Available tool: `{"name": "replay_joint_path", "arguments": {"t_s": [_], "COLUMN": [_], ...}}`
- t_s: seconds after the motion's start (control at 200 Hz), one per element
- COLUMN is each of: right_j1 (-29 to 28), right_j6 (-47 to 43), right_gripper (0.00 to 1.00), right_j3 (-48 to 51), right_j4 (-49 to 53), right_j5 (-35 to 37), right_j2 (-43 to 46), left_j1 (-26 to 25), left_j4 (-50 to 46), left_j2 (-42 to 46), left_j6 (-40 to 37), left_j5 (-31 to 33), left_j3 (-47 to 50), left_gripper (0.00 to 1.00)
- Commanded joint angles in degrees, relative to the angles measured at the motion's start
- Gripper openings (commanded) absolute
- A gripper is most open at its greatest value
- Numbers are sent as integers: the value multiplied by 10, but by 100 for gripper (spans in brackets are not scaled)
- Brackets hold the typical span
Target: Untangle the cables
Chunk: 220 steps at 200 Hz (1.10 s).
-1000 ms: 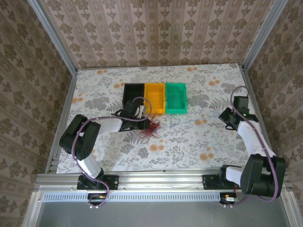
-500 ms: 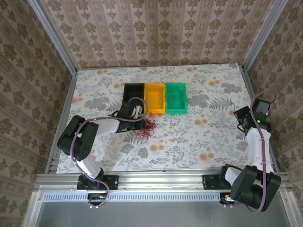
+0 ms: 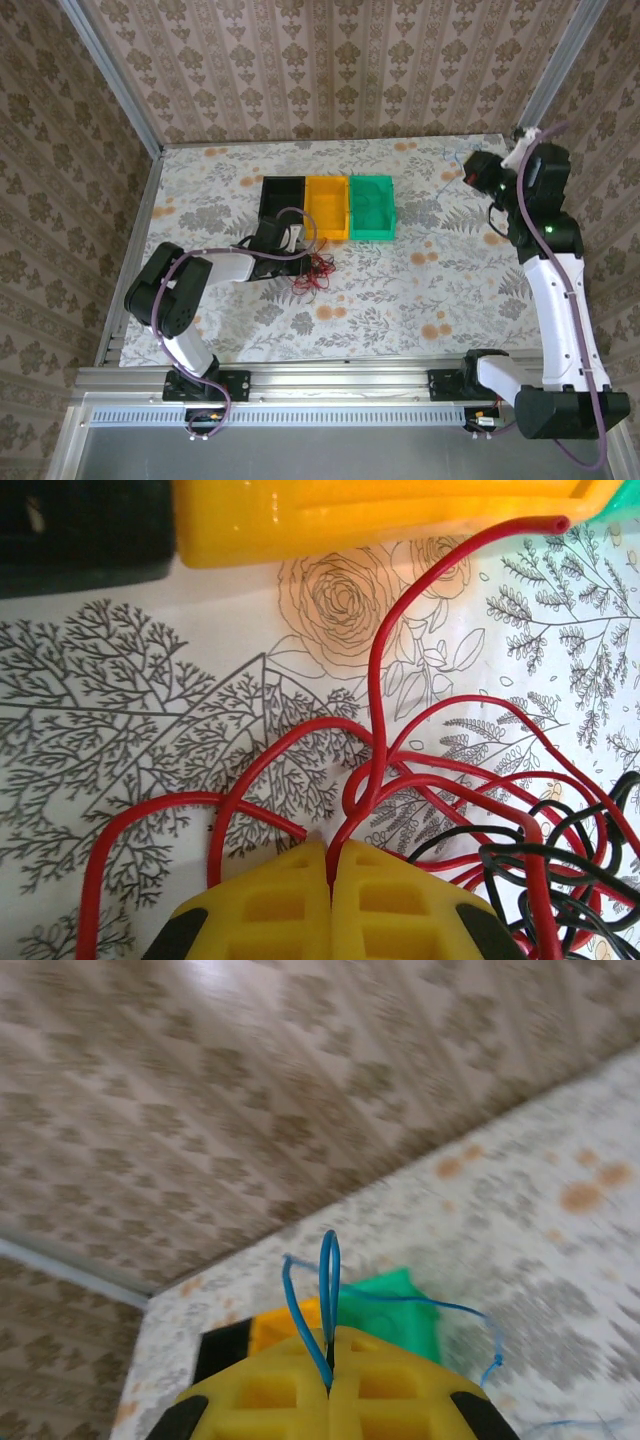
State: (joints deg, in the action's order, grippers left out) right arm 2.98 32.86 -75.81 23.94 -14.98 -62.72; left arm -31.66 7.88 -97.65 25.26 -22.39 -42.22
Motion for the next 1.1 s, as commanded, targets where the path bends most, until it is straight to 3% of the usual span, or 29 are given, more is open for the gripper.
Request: {"name": "replay_joint_path", "arguments": {"t_s": [0.0,0.26,0.47,0.615,0.9,1.095], "right_j1": [-36,-101,-130,-142,-145,-152], "right_j6": [-28,-45,-74,-93,-136,-154], "right_gripper": [0,0,1,1,0,1], "right_j3": [-64,-166,-176,-178,-216,-230], "right_j4": [-16,-29,-15,-9,-25,-82], "right_j5": [-27,-42,-26,-9,96,64], "right_j2": [-46,-202,-258,-261,-197,-174], "left_j1": [-7,-7,-7,-7,-8,-11], "left_j4": [-15,-13,-14,-16,-25,-13], "left_j2": [4,9,14,8,-5,6], "left_j6": [-17,-16,-16,-14,-10,-13], "left_j5": [13,22,28,26,33,39], "left_j3": [19,22,25,21,13,24], "left_gripper": [0,0,0,0,0,0]}}
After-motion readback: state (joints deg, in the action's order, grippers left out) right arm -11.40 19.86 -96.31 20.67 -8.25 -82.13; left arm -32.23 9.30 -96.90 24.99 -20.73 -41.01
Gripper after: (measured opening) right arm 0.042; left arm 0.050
